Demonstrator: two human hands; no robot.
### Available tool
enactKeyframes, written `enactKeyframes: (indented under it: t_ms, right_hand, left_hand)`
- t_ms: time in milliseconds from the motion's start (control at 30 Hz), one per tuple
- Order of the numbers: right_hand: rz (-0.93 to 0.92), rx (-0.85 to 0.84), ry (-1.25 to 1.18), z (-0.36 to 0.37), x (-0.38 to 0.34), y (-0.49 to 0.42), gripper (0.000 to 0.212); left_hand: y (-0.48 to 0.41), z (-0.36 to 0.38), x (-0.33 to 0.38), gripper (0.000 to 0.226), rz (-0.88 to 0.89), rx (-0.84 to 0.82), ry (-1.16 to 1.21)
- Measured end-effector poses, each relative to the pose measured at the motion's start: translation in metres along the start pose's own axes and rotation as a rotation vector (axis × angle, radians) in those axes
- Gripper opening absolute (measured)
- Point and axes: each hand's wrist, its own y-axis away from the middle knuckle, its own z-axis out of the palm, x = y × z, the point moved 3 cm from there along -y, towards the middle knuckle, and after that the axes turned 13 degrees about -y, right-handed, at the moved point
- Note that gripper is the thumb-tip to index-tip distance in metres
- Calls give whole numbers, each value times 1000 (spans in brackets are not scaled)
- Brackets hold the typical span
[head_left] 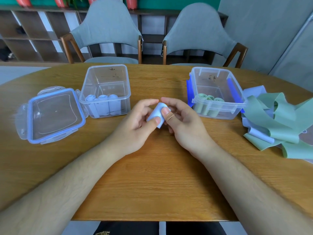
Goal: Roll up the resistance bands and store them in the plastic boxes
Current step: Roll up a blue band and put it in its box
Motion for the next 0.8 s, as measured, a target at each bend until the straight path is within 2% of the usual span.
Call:
enactKeyframes:
  t_ms: [133,267,433,800]
  right_hand:
    - [2,-10,11,2,3,0,22]
    - [-5,17,39,1,4,-1,11]
    - [2,-4,55,5,6,0,16]
    - [-96,-49,120,6,0,6,6]
  left_hand:
    - [-2,-4,-2,21,-14,67,20]
    - [-2,-3,-1,23,27,52,-58]
    - [-3,-6,-5,30,42,100,-197]
    - [-2,-8,3,19,125,124,-308]
